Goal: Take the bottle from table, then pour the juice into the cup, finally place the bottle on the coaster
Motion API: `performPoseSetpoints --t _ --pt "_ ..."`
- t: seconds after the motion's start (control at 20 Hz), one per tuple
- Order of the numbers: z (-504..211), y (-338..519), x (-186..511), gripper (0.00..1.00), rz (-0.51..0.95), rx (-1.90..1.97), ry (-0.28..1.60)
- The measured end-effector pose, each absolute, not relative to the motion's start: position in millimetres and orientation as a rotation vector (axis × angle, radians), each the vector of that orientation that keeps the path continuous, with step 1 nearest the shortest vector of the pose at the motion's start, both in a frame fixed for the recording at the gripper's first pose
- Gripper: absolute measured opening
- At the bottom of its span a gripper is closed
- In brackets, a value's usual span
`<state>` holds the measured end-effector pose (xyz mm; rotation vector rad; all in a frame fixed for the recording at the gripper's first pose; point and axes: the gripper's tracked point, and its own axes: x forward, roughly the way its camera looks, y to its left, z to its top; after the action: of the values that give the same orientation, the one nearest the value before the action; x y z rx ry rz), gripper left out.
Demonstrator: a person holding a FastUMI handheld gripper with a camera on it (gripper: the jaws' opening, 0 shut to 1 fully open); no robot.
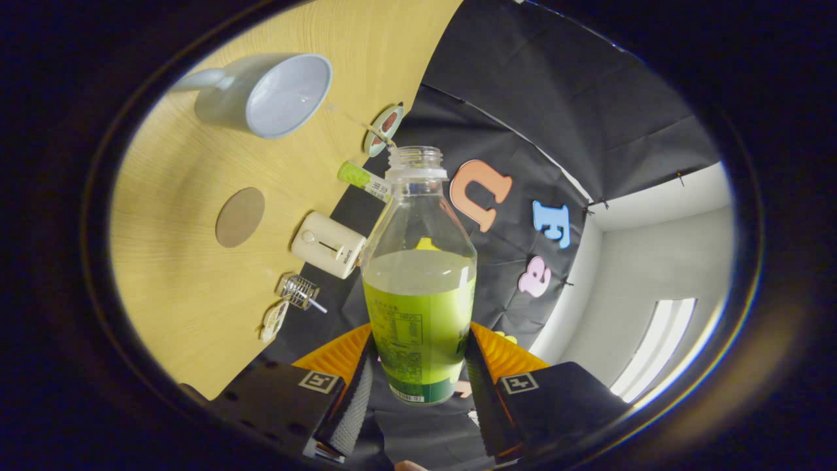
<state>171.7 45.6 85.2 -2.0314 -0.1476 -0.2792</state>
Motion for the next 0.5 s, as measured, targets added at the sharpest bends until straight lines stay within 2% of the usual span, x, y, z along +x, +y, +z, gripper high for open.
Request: performPoseSetpoints --t 0.5 --pt "83.0 49.8 173.3 0.75 -0.278 -2.028 -0.155"
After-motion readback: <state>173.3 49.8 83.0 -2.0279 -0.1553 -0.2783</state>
